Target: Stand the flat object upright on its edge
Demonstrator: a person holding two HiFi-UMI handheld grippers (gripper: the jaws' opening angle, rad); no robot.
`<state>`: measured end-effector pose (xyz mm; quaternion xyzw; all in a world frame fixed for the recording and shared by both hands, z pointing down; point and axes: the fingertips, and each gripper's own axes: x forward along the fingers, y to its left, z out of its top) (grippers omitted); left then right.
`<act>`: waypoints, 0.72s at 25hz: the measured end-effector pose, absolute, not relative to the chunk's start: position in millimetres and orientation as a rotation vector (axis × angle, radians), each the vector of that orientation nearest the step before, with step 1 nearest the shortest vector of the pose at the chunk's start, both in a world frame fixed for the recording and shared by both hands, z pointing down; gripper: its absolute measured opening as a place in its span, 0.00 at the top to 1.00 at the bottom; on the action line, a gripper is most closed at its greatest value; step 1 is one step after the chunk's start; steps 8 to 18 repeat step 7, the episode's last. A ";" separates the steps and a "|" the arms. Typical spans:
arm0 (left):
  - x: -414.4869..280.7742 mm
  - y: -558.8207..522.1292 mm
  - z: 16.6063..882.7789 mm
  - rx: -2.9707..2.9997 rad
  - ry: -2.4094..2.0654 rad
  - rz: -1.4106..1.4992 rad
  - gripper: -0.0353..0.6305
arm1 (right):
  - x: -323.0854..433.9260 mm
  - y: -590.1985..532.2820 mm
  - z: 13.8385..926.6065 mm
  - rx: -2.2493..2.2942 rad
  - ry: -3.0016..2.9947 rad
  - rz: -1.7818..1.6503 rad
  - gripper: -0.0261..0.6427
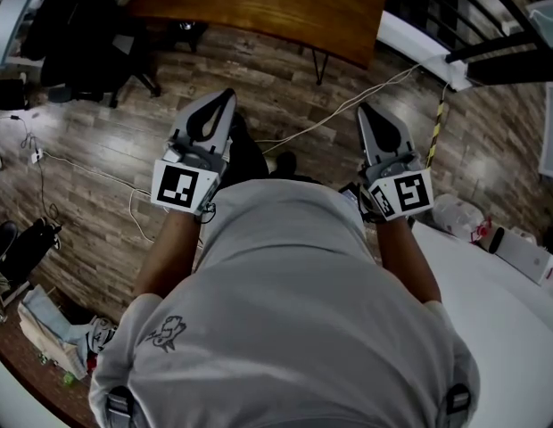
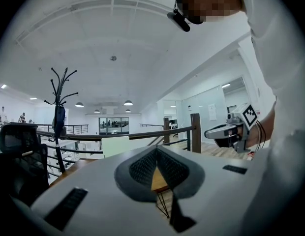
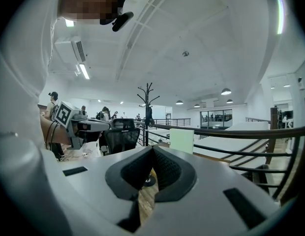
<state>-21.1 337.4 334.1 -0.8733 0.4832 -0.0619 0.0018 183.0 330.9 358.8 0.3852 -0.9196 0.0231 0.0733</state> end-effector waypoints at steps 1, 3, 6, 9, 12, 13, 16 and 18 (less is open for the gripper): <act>-21.6 336.2 333.1 -2.740 1.517 -0.191 0.93 | 182.2 329.5 357.8 1.156 -2.764 0.067 0.91; -22.2 333.1 331.3 -2.737 1.515 -0.187 0.93 | 180.7 326.3 356.1 1.154 -2.768 0.066 0.91; -22.5 327.8 329.8 -2.738 1.511 -0.184 0.93 | 179.7 321.3 354.5 1.156 -2.768 0.069 0.91; -22.8 326.1 329.4 -2.738 1.510 -0.183 0.93 | 179.4 319.5 353.9 1.158 -2.768 0.071 0.91; -22.8 326.1 329.4 -2.738 1.510 -0.183 0.93 | 179.4 319.5 353.9 1.158 -2.768 0.071 0.91; -22.8 326.1 329.4 -2.738 1.510 -0.183 0.93 | 179.4 319.5 353.9 1.158 -2.768 0.071 0.91; -22.8 326.1 329.4 -2.738 1.510 -0.183 0.93 | 179.4 319.5 353.9 1.158 -2.768 0.071 0.91; -22.8 326.1 329.4 -2.738 1.510 -0.183 0.93 | 179.4 319.5 353.9 1.158 -2.768 0.071 0.91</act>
